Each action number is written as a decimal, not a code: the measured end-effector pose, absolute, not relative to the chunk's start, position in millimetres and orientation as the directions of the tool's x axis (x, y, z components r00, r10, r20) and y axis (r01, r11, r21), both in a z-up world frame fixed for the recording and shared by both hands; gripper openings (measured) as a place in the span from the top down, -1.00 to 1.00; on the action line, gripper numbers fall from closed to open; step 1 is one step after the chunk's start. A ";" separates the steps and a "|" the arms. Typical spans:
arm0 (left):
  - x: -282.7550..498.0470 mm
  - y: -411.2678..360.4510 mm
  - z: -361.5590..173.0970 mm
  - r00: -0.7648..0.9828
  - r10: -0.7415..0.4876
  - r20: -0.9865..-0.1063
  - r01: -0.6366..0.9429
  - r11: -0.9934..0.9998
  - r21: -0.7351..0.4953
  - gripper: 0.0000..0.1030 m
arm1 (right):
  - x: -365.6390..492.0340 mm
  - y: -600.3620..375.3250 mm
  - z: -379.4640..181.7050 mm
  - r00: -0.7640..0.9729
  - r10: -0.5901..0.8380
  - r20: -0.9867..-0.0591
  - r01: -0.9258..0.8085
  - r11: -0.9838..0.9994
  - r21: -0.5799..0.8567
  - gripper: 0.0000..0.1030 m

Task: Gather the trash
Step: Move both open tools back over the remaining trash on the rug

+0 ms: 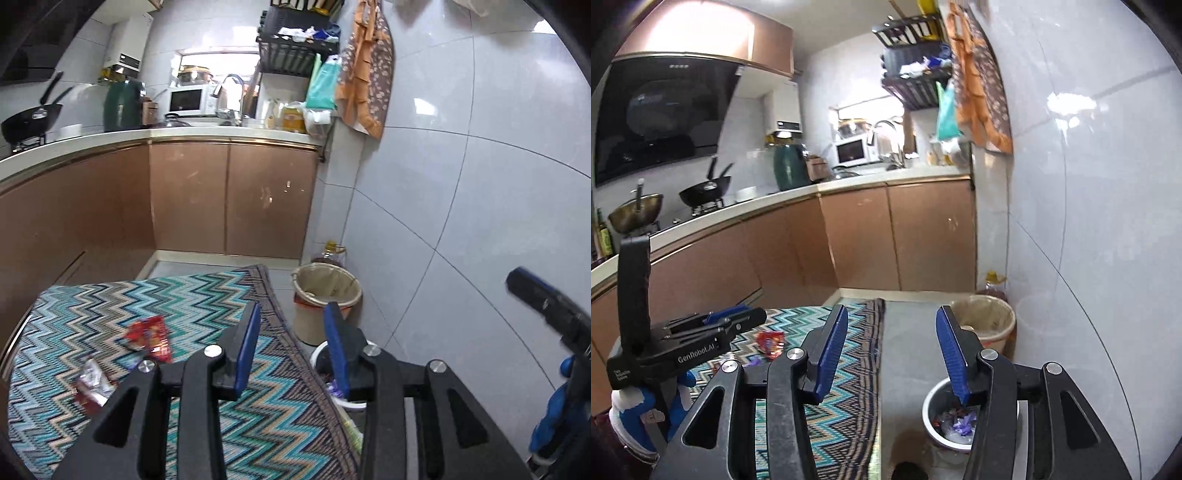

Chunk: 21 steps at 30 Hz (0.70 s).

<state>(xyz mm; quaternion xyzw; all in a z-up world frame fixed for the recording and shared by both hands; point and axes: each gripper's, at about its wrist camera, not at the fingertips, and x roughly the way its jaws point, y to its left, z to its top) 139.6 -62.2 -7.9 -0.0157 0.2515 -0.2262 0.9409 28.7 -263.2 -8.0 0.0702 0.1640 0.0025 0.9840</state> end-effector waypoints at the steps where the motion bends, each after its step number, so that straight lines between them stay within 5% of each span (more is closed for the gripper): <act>1: 135.9 -52.2 -8.4 0.776 -0.424 -0.467 0.409 0.902 -0.139 0.33 | 27.0 -259.3 -4.9 0.948 0.034 -0.317 0.009 0.991 0.134 0.04; 21: 123.9 89.9 -55.6 0.790 -0.324 -0.520 0.265 0.946 -0.187 0.33 | 50.8 -216.9 -21.3 0.911 0.207 -0.356 -0.170 0.976 0.133 0.04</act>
